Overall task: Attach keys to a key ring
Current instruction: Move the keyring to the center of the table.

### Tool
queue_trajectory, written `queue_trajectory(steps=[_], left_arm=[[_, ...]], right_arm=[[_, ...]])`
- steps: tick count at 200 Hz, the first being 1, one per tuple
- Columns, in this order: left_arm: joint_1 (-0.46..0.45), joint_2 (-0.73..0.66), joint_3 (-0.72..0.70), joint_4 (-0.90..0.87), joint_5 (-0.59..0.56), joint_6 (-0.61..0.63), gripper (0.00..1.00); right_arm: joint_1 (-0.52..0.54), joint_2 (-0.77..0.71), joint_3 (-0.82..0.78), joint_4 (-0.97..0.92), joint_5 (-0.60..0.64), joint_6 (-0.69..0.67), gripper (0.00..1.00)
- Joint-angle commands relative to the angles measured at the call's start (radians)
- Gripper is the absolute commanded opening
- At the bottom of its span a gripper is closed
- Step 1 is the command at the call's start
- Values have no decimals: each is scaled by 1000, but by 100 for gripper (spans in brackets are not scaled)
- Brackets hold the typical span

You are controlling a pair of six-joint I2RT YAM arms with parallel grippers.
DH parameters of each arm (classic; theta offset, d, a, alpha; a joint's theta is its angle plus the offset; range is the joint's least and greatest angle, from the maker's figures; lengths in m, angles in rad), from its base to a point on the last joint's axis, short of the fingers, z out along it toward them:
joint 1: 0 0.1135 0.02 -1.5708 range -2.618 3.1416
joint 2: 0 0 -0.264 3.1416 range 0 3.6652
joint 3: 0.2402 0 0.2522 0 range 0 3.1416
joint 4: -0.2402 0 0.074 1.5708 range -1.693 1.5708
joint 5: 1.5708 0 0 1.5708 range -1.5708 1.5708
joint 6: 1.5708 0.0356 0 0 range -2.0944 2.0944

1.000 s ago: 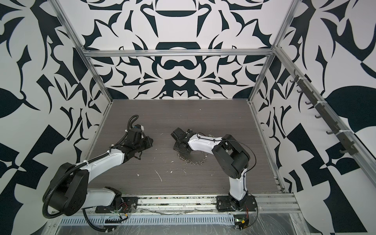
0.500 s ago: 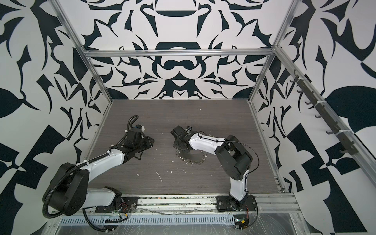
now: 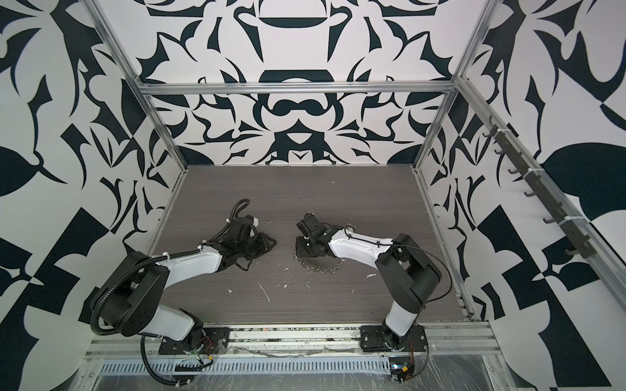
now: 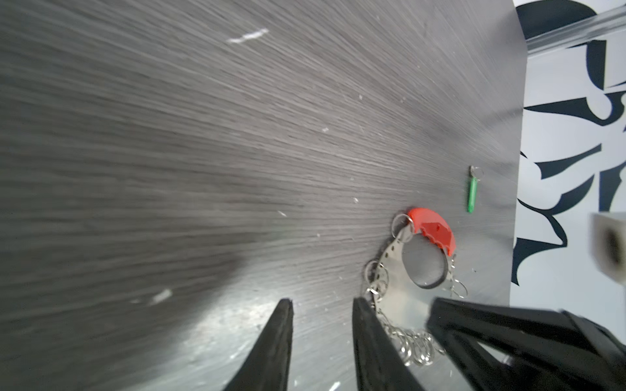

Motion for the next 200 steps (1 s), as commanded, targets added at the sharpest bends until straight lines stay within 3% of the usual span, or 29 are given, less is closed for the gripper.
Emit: queue_trajectory(steps=[1, 66, 126, 166, 200], left_arm=[[4, 13, 31, 17, -29, -51, 34], [5, 25, 14, 32, -7, -64, 34], [5, 40, 21, 45, 0, -53, 33], [5, 48, 22, 47, 8, -36, 33], [5, 46, 32, 38, 19, -12, 33]], right_arm=[[1, 30, 2, 128, -122, -69, 29], [1, 133, 70, 173, -167, -68, 34], [1, 120, 82, 269, -236, 3, 33], [-17, 21, 55, 219, -102, -29, 28], [-43, 49, 146, 36, 4, -231, 26]])
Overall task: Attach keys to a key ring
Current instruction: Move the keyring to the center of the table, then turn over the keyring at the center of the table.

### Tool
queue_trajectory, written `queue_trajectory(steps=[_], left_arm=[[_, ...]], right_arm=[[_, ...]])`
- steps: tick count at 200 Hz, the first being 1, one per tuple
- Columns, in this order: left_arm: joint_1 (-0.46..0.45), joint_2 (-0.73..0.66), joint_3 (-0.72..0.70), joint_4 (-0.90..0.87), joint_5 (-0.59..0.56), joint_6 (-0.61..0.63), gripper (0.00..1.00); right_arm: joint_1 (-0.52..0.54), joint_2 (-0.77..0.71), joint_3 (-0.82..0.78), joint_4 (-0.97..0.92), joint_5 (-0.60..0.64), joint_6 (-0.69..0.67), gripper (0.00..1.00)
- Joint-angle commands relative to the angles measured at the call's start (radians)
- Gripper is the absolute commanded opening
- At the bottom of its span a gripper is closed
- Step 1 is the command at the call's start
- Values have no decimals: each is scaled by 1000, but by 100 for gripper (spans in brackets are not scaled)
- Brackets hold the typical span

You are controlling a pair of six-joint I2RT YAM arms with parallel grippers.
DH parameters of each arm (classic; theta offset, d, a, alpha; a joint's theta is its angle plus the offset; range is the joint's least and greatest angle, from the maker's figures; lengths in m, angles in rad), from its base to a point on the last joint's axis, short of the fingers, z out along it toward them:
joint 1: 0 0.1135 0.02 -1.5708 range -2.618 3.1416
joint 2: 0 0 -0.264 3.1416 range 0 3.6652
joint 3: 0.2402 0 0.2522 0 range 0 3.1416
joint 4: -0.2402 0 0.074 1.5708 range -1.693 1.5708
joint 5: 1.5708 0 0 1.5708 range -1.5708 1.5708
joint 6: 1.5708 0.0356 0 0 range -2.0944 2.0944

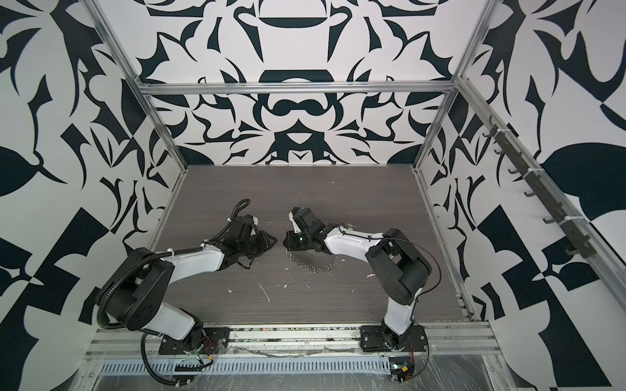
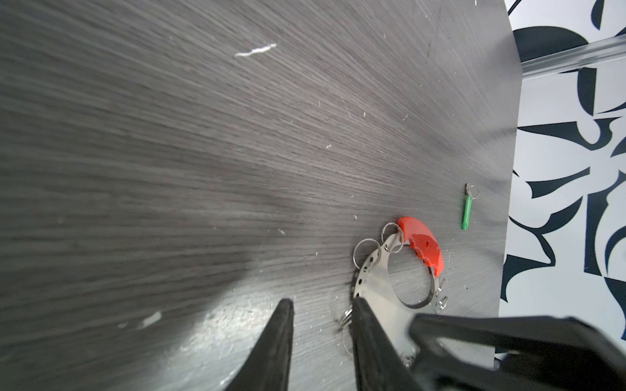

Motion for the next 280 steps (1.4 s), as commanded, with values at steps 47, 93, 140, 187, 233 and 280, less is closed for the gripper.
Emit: queue_trajectory(steps=[47, 93, 140, 187, 233, 280], left_arm=[[2, -19, 7, 0, 7, 21, 32], [4, -36, -16, 9, 0, 11, 33], [4, -30, -20, 18, 0, 6, 32], [4, -24, -19, 23, -2, 5, 32], [4, -23, -25, 24, -4, 5, 32], [3, -25, -27, 24, -5, 6, 32]], right_arm=[[-23, 149, 264, -357, 147, -293, 27], [-21, 228, 345, -421, 132, -298, 30], [-14, 237, 357, -410, 126, -284, 31], [-5, 249, 385, -413, 120, -286, 36], [5, 289, 422, -433, 123, -295, 37], [13, 320, 436, -457, 144, -303, 37]])
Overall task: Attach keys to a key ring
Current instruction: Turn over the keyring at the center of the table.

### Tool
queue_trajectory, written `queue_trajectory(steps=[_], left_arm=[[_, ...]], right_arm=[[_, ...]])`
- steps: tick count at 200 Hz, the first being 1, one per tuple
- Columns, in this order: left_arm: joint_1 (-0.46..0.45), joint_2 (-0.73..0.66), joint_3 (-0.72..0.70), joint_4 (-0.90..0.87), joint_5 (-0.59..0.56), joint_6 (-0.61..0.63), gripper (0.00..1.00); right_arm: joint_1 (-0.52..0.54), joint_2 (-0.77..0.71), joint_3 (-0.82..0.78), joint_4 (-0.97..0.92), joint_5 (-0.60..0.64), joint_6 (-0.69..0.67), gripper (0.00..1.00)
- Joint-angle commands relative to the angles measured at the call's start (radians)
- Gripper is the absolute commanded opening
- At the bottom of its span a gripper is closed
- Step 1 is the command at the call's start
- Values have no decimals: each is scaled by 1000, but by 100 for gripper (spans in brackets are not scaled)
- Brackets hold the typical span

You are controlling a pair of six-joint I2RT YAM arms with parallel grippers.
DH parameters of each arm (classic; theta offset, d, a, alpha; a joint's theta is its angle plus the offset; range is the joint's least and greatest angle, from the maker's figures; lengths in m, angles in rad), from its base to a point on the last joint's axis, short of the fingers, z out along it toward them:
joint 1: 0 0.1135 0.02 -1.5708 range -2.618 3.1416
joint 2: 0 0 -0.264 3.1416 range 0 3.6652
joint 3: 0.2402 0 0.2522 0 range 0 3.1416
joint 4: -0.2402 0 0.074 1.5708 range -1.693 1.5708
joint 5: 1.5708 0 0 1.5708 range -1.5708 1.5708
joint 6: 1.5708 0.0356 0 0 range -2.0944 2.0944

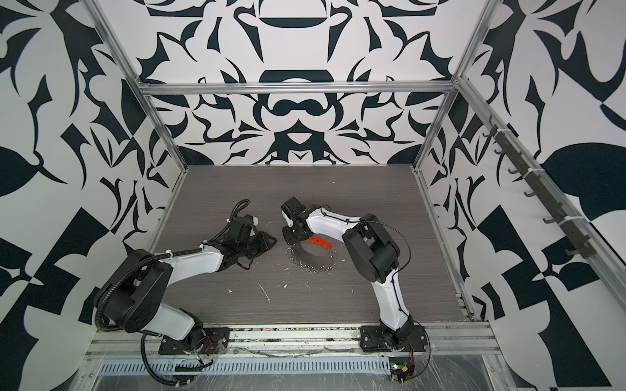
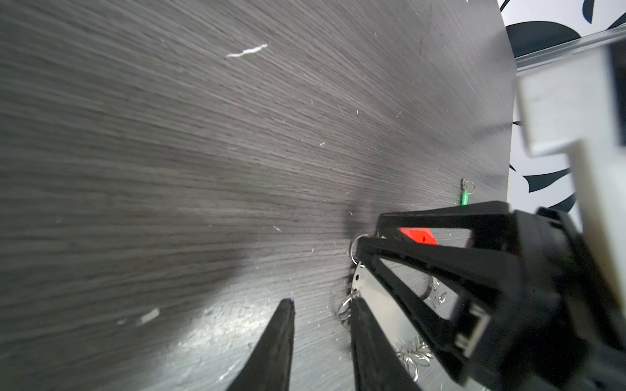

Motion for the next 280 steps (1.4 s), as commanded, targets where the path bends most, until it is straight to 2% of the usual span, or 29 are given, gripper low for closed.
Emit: queue_trajectory(steps=[1, 116, 129, 156, 190, 211, 233, 255, 280], left_arm=[[2, -9, -16, 15, -8, -5, 32], [2, -12, -12, 8, -15, -5, 32], [3, -11, -13, 8, -14, -6, 32], [4, -14, -12, 8, -16, -8, 32], [4, -24, -18, 4, -25, -6, 32], [4, -29, -20, 5, -26, -2, 32], [11, -46, -24, -5, -32, 21, 32], [55, -90, -36, -25, -20, 39, 32], [125, -201, -41, -93, -25, 74, 31]], right_arm=[[11, -11, 28, -43, 22, -16, 37], [43, -45, 15, -70, 94, -25, 34], [43, -41, 14, -68, 94, -25, 31], [46, -42, 11, -60, 92, -21, 16], [52, -51, 8, -52, 100, -14, 9], [57, -68, 9, -51, 103, -7, 0], [57, -109, 14, -51, 94, -4, 0], [58, -180, 25, -34, 84, -2, 0], [57, -285, -1, 93, 64, 5, 0]])
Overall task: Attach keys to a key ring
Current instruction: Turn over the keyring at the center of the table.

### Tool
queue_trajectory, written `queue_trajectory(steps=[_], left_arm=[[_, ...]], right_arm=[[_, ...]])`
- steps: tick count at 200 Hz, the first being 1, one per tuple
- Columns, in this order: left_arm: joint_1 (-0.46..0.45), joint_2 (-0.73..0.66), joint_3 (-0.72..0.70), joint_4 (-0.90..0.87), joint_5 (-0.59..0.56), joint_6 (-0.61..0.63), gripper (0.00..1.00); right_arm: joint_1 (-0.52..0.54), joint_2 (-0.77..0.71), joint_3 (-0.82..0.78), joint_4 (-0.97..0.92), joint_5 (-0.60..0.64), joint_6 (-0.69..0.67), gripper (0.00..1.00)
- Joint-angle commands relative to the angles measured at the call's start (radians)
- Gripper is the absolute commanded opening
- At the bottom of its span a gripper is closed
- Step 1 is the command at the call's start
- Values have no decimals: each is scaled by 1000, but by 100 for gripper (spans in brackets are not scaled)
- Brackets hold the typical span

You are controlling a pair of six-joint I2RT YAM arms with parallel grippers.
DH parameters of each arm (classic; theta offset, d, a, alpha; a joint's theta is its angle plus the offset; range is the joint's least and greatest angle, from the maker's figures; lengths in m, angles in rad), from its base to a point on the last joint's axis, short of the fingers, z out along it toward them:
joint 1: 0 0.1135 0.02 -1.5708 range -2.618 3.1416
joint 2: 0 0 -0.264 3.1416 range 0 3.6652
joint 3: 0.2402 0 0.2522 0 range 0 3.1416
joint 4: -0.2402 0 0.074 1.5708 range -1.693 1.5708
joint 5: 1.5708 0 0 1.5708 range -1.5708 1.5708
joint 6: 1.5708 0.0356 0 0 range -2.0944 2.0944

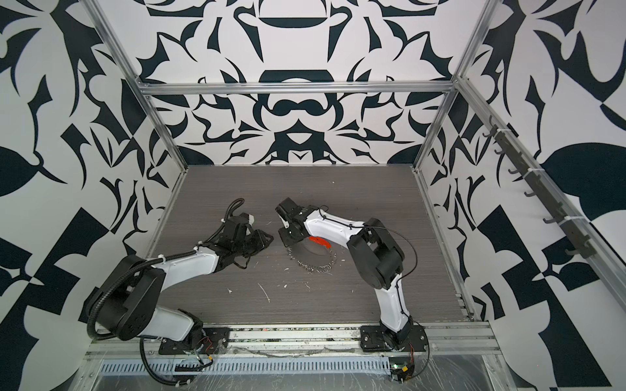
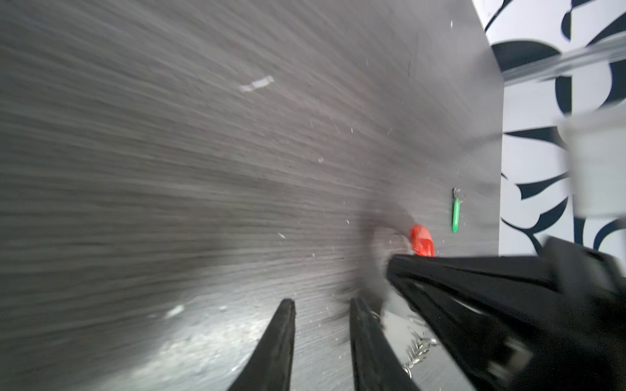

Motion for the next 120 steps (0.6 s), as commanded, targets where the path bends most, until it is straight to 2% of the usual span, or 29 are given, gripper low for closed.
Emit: queue_trajectory(steps=[1, 27, 48, 62, 88, 120], left_arm=[[60, -108, -14, -71, -13, 42, 31], [127, -276, 19, -224, -73, 115, 30], [156, -395, 67, -359, -147, 198, 31], [161, -453, 88, -411, -183, 247, 32], [162, -500, 81, -427, -176, 260, 33], [163, -451, 19, -356, -96, 219, 32]], right_arm=[[5, -142, -6, 141, -19, 21, 0], [6, -190, -22, 352, -57, 55, 0], [5, -143, 45, 403, -114, 96, 0], [4, -124, 35, 445, -133, 121, 0], [-4, -137, -102, 485, -164, 115, 0], [-17, -138, -327, 507, -286, 59, 0]])
